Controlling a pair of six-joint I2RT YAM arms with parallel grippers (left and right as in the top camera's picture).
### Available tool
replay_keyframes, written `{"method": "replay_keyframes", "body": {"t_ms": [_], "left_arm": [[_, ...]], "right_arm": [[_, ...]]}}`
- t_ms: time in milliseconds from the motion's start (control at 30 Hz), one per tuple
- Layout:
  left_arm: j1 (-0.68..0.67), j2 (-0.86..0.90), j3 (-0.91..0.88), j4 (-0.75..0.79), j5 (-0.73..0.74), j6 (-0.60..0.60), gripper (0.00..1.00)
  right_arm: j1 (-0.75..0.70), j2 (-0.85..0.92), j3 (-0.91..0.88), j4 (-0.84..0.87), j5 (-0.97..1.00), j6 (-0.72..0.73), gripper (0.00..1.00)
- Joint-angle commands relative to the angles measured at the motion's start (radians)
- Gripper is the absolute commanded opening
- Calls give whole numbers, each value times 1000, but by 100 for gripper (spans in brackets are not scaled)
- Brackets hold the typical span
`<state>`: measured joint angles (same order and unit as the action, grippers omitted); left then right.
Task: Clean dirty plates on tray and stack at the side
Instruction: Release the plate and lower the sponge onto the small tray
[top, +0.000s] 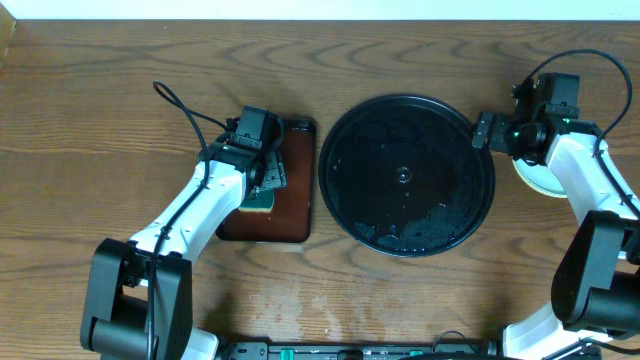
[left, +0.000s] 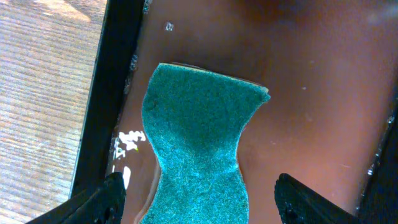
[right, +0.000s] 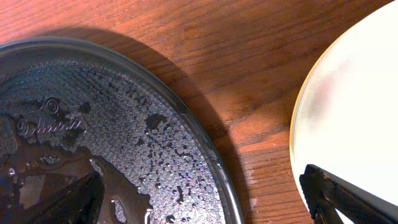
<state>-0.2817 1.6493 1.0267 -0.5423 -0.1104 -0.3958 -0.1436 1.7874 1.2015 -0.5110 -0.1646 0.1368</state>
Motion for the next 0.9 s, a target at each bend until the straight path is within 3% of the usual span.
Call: {"method": "replay_keyframes", "body": {"t_ms": [0,867], "left_arm": [[3,-2,-3,-2,-5,-2,78],[3,-2,-3,-2,-5,-2,80]], "right_arm": [[-1,-18,1,-1,-1,-11,99],[0,-18,1,-1,-1,-11,99]]}}
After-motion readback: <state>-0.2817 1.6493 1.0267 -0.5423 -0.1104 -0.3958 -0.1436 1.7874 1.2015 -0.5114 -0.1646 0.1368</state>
